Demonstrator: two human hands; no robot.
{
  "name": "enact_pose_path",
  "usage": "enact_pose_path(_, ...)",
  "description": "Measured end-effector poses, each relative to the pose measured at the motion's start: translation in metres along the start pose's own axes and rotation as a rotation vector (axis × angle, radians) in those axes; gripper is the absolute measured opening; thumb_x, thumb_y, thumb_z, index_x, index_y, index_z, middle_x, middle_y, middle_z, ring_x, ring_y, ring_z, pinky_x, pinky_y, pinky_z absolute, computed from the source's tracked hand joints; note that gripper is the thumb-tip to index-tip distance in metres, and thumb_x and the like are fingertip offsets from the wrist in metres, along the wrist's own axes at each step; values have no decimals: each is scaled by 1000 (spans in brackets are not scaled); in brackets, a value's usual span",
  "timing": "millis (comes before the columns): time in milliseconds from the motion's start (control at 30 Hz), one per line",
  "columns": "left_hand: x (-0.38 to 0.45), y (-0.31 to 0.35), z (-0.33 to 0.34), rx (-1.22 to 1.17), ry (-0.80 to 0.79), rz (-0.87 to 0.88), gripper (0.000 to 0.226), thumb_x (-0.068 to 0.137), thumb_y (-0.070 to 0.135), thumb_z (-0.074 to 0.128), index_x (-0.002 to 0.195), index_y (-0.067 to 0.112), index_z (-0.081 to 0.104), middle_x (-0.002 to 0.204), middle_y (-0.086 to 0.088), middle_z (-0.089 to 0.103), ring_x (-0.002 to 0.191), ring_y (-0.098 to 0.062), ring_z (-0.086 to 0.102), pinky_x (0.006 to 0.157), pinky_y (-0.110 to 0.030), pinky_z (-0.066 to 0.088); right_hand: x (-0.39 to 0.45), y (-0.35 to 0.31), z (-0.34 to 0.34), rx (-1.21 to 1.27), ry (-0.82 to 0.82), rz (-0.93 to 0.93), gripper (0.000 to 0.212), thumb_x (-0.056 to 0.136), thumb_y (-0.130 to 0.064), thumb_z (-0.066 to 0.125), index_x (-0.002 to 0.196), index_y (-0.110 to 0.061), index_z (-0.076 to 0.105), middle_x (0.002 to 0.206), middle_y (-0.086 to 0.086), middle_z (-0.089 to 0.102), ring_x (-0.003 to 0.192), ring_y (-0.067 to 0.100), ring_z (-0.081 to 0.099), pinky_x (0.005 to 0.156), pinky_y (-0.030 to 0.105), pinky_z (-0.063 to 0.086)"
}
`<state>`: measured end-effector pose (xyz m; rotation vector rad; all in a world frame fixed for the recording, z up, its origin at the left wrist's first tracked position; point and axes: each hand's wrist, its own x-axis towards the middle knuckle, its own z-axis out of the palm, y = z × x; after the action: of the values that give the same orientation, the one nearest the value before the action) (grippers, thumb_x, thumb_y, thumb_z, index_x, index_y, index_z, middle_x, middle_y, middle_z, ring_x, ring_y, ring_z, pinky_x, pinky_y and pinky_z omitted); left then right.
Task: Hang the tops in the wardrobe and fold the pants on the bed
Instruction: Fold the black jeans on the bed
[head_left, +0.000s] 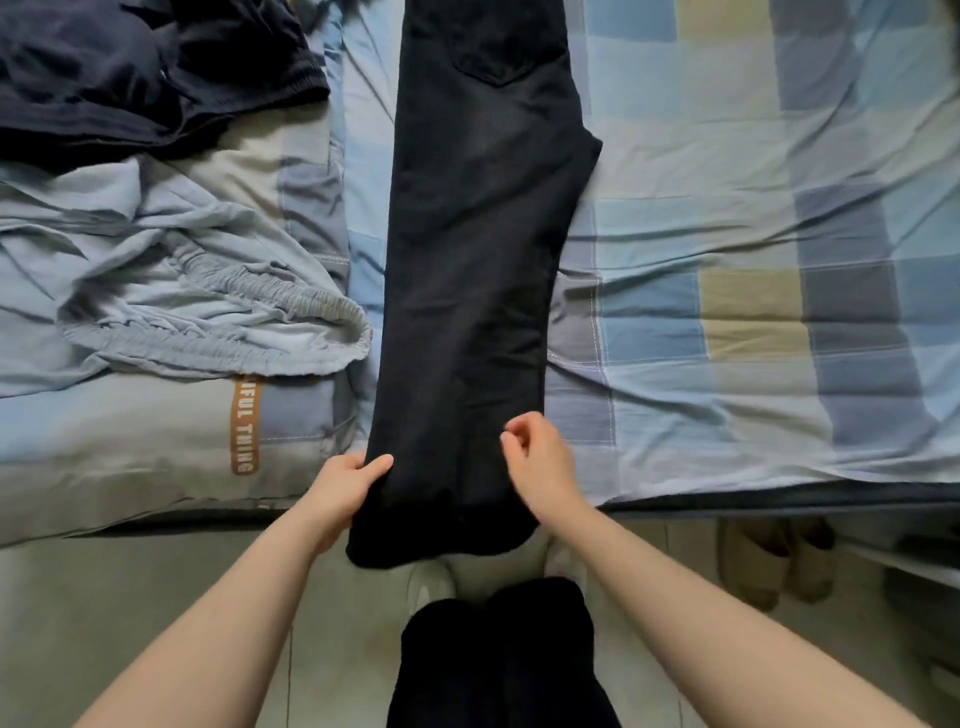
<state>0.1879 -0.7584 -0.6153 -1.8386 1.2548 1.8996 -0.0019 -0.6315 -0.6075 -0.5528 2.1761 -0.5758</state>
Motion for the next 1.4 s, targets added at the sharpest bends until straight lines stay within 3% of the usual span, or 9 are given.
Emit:
enact_pose_path(133, 9, -17, 0, 118, 23, 89, 17, 98, 22, 55, 99, 14, 70, 99, -9, 73, 87, -24, 67, 71, -33, 50, 41, 48, -18, -17, -13, 346, 27, 91, -36, 59, 97, -10, 53, 95, 6, 57, 101, 29, 55, 87, 34, 40)
enact_pose_path(200, 12, -25, 1, 82, 42, 94, 18, 96, 25, 58, 101, 12, 70, 100, -7, 73, 88, -22, 68, 72, -32, 50, 42, 57, -5, 41, -93, 357, 28, 90, -40, 61, 83, -14, 50, 74, -1, 54, 85, 24, 54, 81, 34, 42)
enact_pose_path(433, 1, -45, -1, 108, -89, 73, 17, 94, 23, 63, 109, 19, 67, 105, -2, 74, 100, -22, 69, 91, -40, 52, 25, 65, 11, 107, 78, 279, 15, 91, -26, 62, 84, -20, 50, 77, -4, 56, 74, 18, 54, 55, 20, 38)
enact_pose_path(533, -2, -47, -2, 59, -143, 6, 18, 98, 28, 57, 111, 20, 66, 104, -1, 75, 99, -22, 70, 84, -36, 52, 20, 64, 20, 186, -35, 308, 23, 88, -29, 67, 97, -17, 50, 87, -3, 53, 80, 19, 54, 74, 30, 47)
enact_pose_path(767, 5, -52, -9, 164, -86, 4, 20, 98, 28, 56, 103, 14, 69, 97, -8, 74, 84, -22, 65, 73, -35, 50, 19, 80, 15, 281, -48, 442, 18, 96, -18, 46, 79, -15, 40, 72, 6, 45, 72, 20, 44, 77, 42, 49)
enact_pose_path(933, 13, -54, 3, 501, 149, 130, 30, 92, 24, 63, 62, 16, 61, 61, 2, 62, 67, -18, 55, 56, -22, 38, 13, 83, 14, 333, -43, 419, 14, 95, -18, 49, 81, -14, 46, 80, 6, 50, 78, 21, 47, 88, 46, 50)
enact_pose_path(1100, 10, -56, 0, 455, 303, 180, 18, 89, 21, 67, 81, 6, 74, 77, -7, 71, 82, -24, 65, 72, -30, 47, 9, 72, 13, 362, -106, 385, 13, 93, -19, 55, 82, -15, 50, 88, 8, 51, 82, 19, 48, 85, 43, 52)
enact_pose_path(1300, 12, -59, -6, 199, 172, 104, 12, 89, 22, 69, 85, 12, 74, 90, -9, 75, 86, -20, 65, 81, -37, 51, 0, 71, 11, 398, -184, 448, 8, 95, -20, 56, 101, -14, 58, 99, 4, 57, 92, 16, 54, 92, 37, 49)
enact_pose_path(1400, 13, -60, -10, 128, 19, 73, 36, 91, 37, 65, 91, 2, 71, 88, -5, 70, 83, -16, 58, 77, -31, 44, -1, 72, 9, 458, -206, 460, 19, 93, -20, 61, 111, -16, 55, 104, -1, 57, 100, 17, 56, 90, 34, 46)
